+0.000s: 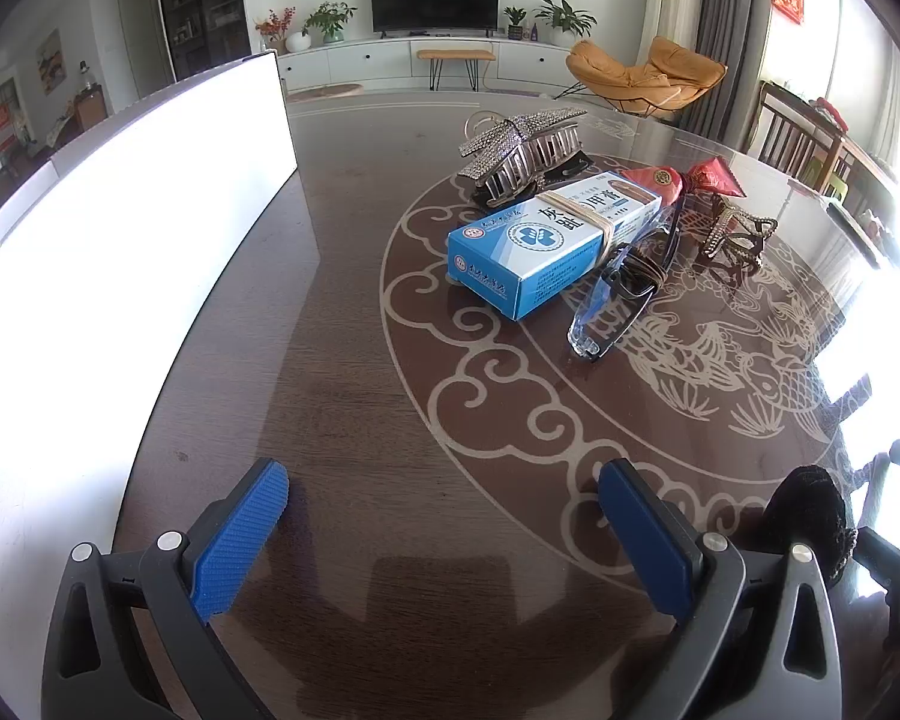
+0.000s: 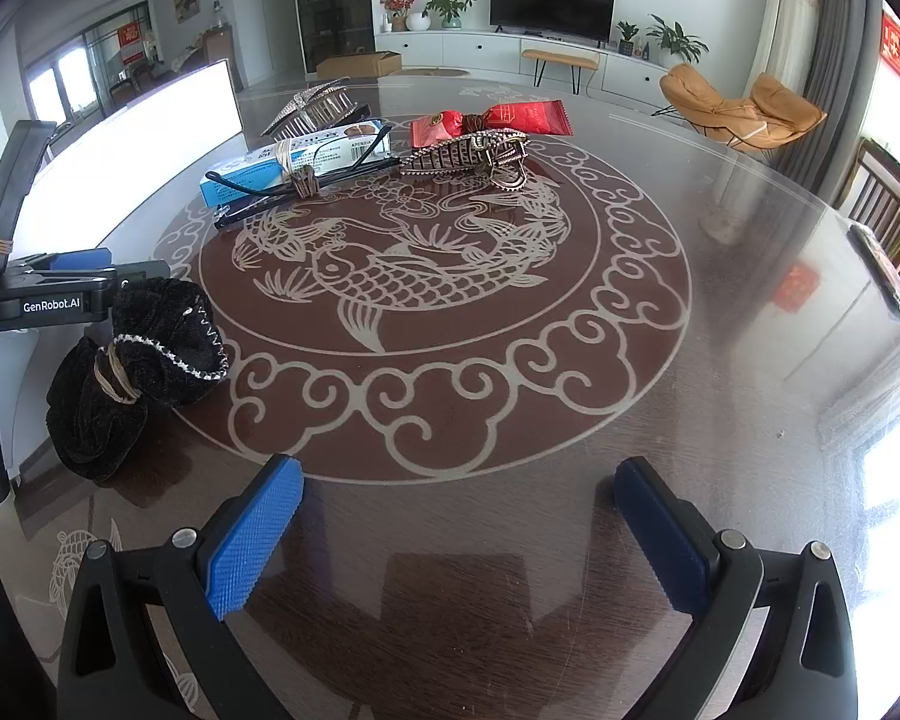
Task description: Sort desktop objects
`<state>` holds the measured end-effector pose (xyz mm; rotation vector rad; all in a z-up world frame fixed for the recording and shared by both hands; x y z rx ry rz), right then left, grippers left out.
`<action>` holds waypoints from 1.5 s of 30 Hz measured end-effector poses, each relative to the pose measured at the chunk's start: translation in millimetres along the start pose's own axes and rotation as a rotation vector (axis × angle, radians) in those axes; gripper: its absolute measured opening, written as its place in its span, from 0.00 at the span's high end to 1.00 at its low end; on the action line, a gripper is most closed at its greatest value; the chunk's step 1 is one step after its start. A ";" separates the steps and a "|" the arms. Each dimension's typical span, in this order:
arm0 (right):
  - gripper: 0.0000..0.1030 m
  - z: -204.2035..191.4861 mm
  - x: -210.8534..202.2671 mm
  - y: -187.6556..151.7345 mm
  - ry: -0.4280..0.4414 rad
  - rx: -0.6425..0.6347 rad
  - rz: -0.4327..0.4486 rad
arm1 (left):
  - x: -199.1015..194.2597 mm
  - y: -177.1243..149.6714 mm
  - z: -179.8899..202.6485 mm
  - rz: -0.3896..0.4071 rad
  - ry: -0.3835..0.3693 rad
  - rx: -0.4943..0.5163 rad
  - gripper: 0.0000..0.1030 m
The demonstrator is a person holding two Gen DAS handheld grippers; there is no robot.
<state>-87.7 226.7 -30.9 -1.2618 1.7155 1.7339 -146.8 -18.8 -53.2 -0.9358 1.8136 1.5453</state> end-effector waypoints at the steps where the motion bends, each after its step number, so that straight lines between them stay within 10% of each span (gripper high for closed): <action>1: 0.00 0.1 0.3 0.2 0.000 0.000 0.000 | 0.0 0.0 0.0 0.000 0.000 0.000 0.00; 45: 0.00 -1.0 1.0 0.4 0.001 0.002 0.001 | -16.7 -25.9 -7.6 -0.007 -0.030 0.046 0.00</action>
Point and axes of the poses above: each gripper's, at about its wrist camera, not at the fingertips, and x roughly the way its jaws point, z to its right, y to its top, the point moved 1 cm from there along x, roughly the way its jaws point, and after that the axes turned 12 degrees about y, right-handed, at the moved point
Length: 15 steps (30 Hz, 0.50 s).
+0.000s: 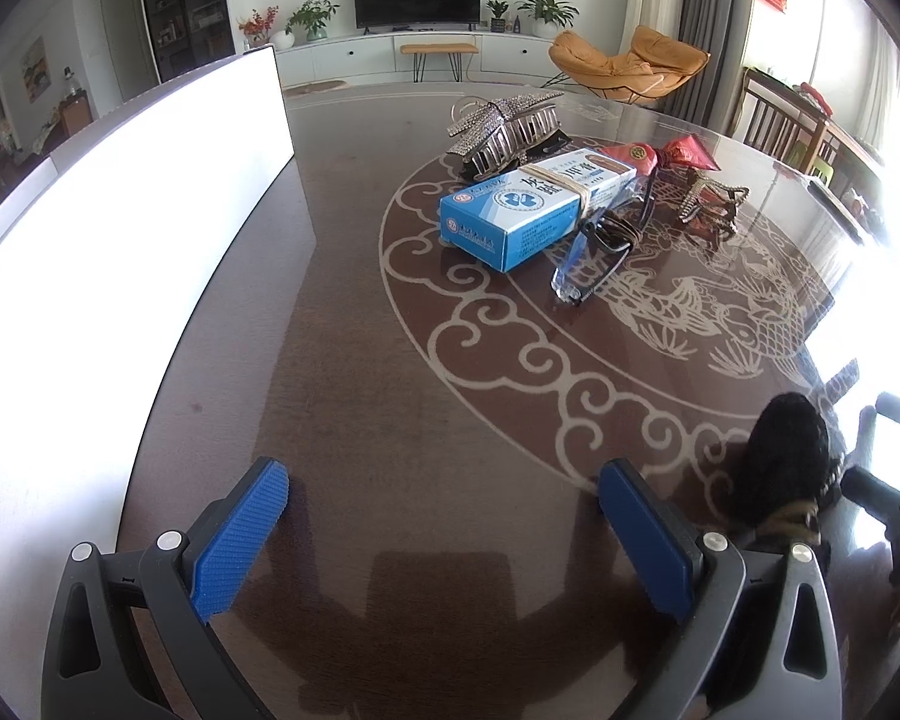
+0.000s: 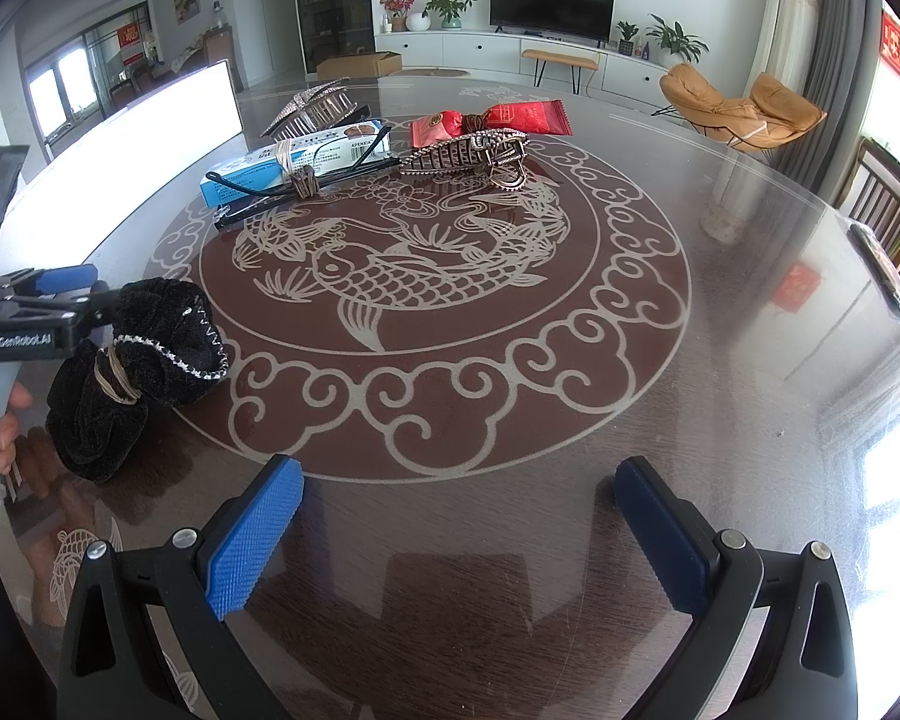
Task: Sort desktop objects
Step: 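Grasp the black glove pair with the right tool while left tool approaches the eyeglasses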
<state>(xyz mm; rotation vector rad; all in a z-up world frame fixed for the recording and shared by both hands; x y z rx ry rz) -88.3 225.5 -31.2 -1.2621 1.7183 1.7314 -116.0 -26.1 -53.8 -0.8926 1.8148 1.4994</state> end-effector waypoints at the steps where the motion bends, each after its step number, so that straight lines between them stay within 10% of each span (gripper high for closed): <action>1: 0.00 0.1 0.0 0.1 0.000 0.000 0.000 | -5.1 -7.9 -2.8 0.000 -0.006 0.007 0.00; 8: 0.02 0.1 -3.9 2.2 0.021 0.048 -0.017 | -29.8 -46.8 -27.3 -0.022 0.009 -0.011 0.00; 12: 0.02 -43.3 -29.2 14.3 0.230 0.107 0.061 | -36.7 -59.0 -35.1 -0.011 0.026 -0.058 0.00; 15: 0.02 -90.8 1.7 25.2 0.283 0.048 -0.061 | -38.0 -59.6 -39.8 -0.012 0.004 -0.092 0.00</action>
Point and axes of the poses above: each gripper's, at about its wrist camera, not at the fingertips, and x roughly the way its jaws point, z to its right, y to its top, the point moved 1 cm from there along x, roughly the way its jaws point, and after that the axes turned 12 degrees about y, right-handed, at the moved point
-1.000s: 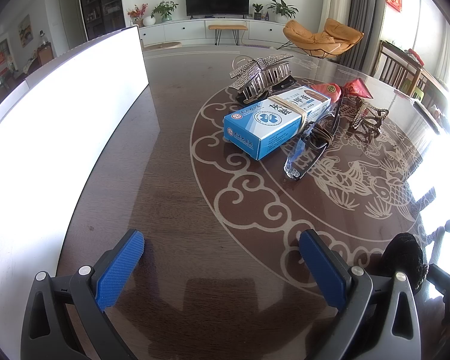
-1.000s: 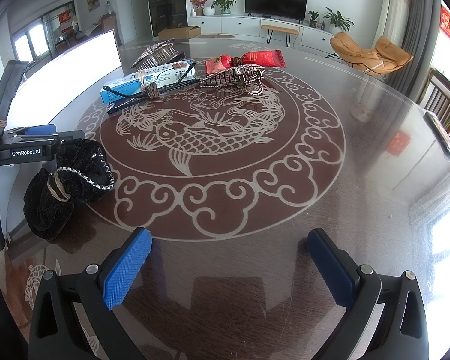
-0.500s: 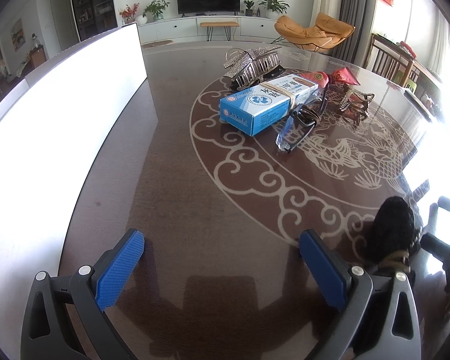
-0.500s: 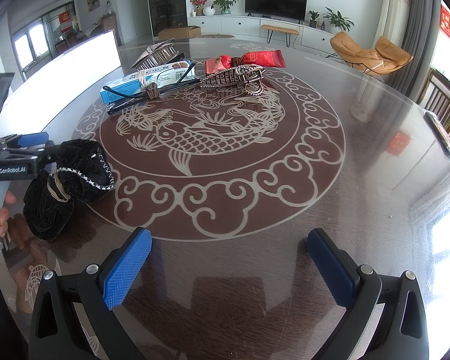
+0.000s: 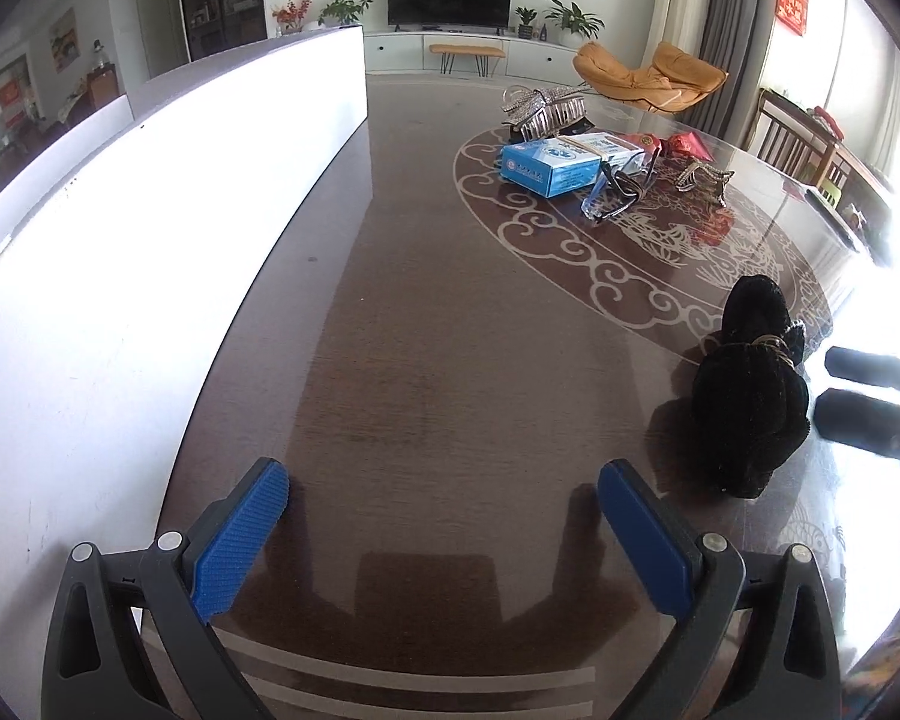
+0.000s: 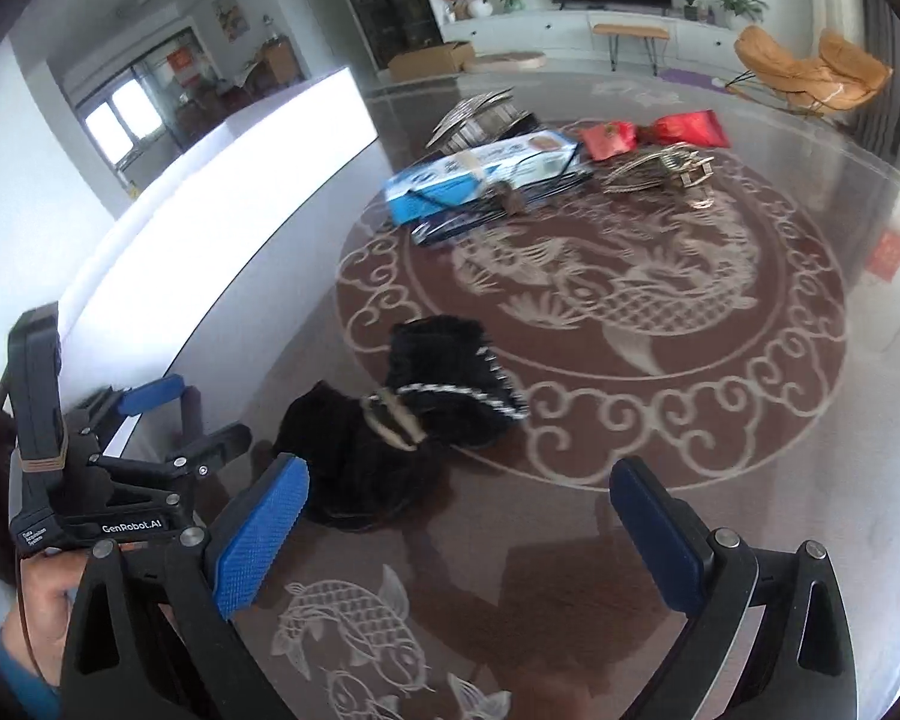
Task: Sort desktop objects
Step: 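Grasp the black glove pair with the right tool while left tool approaches the eyeglasses, then grasp the eyeglasses with the left tool while right tool holds the gloves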
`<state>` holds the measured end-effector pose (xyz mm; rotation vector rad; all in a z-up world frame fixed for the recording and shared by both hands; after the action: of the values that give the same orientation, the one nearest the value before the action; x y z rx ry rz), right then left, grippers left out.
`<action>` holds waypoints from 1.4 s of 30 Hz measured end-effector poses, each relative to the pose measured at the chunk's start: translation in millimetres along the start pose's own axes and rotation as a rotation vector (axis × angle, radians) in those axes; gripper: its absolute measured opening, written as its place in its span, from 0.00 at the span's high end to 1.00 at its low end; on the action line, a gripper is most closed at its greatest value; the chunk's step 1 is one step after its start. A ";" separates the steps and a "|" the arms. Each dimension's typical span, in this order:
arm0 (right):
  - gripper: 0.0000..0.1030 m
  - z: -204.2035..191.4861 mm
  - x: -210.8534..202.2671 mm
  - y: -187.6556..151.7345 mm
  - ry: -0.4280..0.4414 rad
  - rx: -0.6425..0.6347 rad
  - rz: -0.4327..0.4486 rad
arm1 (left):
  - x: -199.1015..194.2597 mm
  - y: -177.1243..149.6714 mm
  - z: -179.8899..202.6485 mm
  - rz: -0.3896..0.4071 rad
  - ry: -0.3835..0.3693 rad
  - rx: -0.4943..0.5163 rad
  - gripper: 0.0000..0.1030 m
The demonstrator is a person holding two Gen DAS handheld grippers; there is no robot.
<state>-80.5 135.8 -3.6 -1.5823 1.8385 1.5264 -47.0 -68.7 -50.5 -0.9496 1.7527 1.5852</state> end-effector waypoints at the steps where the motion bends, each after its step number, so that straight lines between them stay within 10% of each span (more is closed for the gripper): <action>1: 0.02 -6.7 12.3 2.6 -0.011 -0.012 -0.012 | -2.0 -1.5 -2.9 0.002 -0.010 -0.012 0.00; 5: 0.01 -15.3 43.6 17.5 -0.086 -0.036 -0.009 | -4.7 -5.5 -7.2 0.009 -0.024 -0.035 0.00; 12: 0.37 3.2 28.0 15.5 -0.115 -0.112 -0.009 | -1.7 3.5 6.7 -0.027 -0.060 0.031 0.00; 21: 0.35 79.3 -57.4 -43.7 -0.169 0.008 0.048 | 43.5 90.2 72.7 -0.065 -0.215 0.077 0.00; 30: 0.31 90.7 -81.0 -72.5 -0.184 0.014 0.139 | 77.8 148.2 147.9 -0.043 -0.157 0.202 0.00; 32: 0.28 88.6 -78.1 -72.1 -0.187 0.004 0.148 | 74.4 148.5 158.6 0.008 -0.091 0.245 0.25; 34: 0.27 86.5 -75.6 -71.1 -0.199 -0.011 0.148 | 69.5 149.1 156.6 0.033 -0.093 0.217 0.73; 42: 0.25 94.6 -82.4 -72.9 -0.123 0.012 0.142 | 28.6 85.4 100.4 0.010 -0.155 0.105 0.76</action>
<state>-27.3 270.0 -17.9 -1.3460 1.9222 1.6305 -137.1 30.6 -36.7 -0.7482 1.7169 1.5144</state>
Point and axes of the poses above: each gripper's, at about its wrist camera, not at the fingertips, and x roughly the way its jaws point, z to its right, y to its top, the point moved 1 cm from there along x, roughly the way its jaws point, and after that the axes turned 12 degrees about y, right-handed, at the moved point
